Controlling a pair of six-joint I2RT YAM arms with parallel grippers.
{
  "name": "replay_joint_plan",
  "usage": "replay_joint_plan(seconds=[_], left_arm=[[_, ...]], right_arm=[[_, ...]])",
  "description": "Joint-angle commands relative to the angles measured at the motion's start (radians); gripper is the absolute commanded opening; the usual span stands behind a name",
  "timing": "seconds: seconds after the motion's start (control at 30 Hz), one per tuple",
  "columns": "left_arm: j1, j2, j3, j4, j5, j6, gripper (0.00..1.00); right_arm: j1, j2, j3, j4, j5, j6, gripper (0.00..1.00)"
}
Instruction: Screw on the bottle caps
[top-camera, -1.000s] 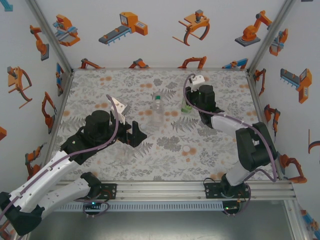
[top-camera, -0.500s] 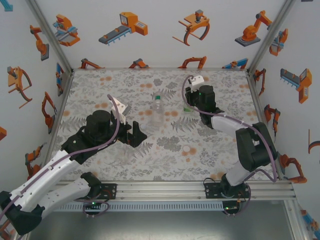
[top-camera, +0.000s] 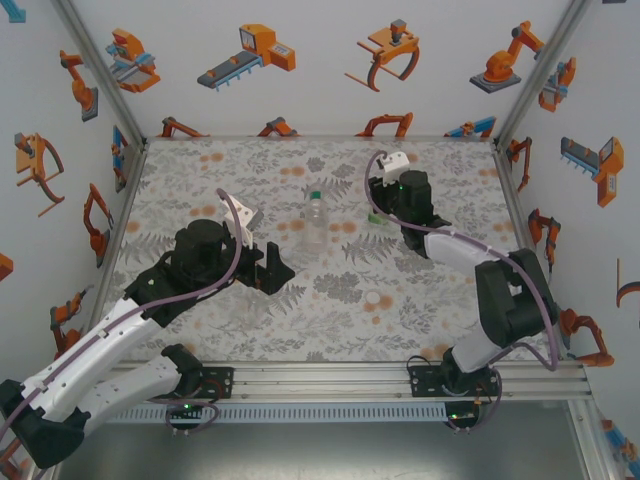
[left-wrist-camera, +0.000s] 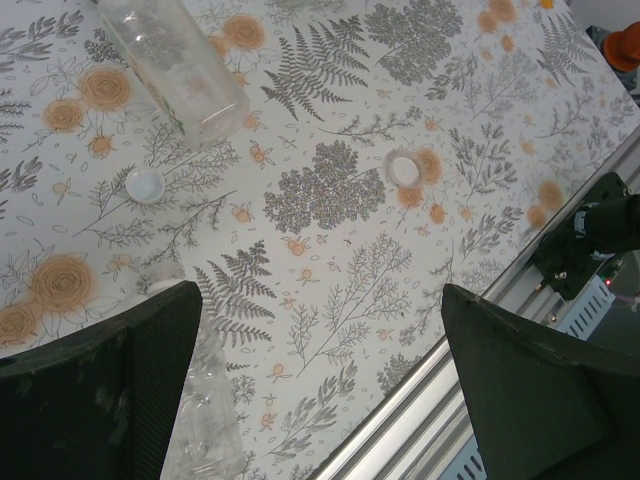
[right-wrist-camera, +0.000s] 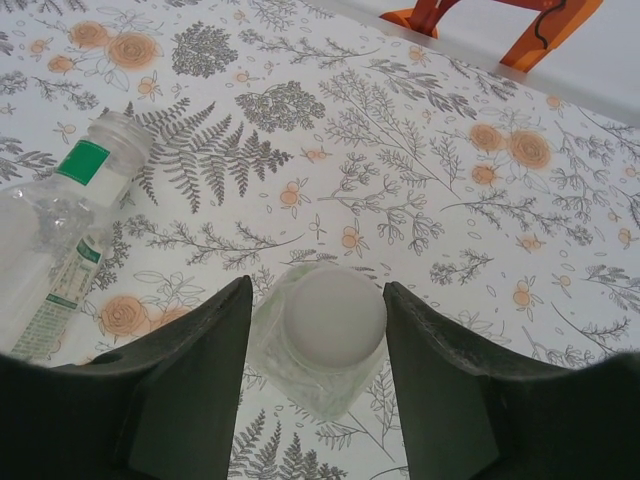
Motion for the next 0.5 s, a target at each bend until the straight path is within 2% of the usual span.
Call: replay_joint_plan(seconds=[0.0,0.47], left_arm=[[0.007,-0.007,0.028,-0.005,0.009,0.011,0.97],[0.007,-0.007,0.028,-0.001,0.010,0.006,0.97]], right_arm=[[-0.005,-0.049,0.020,-0.015,0.025,-0.015,0.53],[-0.005,-0.100,0.046,-0.062,0.008,-0.025,0.55]])
